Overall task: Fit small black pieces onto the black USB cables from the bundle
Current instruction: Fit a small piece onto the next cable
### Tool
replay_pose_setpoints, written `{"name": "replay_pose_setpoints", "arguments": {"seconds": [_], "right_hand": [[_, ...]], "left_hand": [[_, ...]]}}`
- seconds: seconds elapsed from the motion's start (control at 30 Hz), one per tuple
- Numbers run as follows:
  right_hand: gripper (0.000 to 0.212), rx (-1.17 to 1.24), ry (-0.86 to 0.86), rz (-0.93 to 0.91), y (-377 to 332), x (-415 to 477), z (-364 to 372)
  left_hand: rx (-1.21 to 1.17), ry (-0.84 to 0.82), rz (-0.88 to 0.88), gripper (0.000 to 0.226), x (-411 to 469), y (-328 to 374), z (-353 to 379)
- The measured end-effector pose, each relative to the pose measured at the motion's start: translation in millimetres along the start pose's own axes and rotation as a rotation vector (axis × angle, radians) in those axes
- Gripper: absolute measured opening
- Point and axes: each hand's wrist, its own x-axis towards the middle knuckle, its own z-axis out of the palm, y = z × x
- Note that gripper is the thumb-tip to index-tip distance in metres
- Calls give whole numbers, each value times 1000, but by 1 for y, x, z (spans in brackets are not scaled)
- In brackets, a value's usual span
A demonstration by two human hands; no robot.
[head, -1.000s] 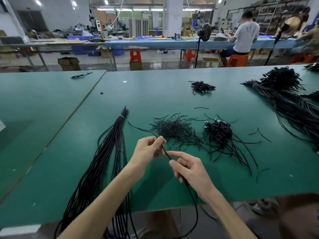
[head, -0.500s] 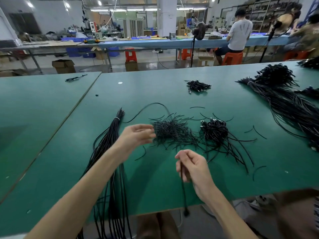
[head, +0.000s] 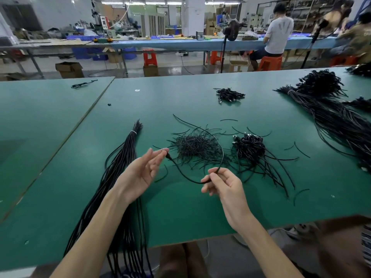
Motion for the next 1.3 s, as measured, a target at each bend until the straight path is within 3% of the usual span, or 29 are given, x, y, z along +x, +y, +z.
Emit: {"name": "replay_pose_setpoints", "arguments": {"seconds": [0.17,0.33,0.47,0.7,0.83,1.1,1.3], "right_hand": [[9,-154,-125,-29,2,-1,6],[9,-159,-148,-34,3,-1,6],[7,-213,-204,-40,4,-2,9],[8,-120,-123,-48,3,-1,9],[7,-106,-131,-31,3,-2,9],[13,-243,-277,19,0,-4,11],[14,-194,-198,-14,2,-4,11]], "left_hand": [[227,-24,-31,53,-1,-17,5],[174,-52,-31,34,-4,-18,8],[221,-91,-85,38,-6,-19,11],[275,-105,-67,41,-4,-25,15],[231,-18,1,42,-3,-25,15],[213,52,-36,46,-6,-24,15],[216,-40,-61,51,-9,-23,17]]}}
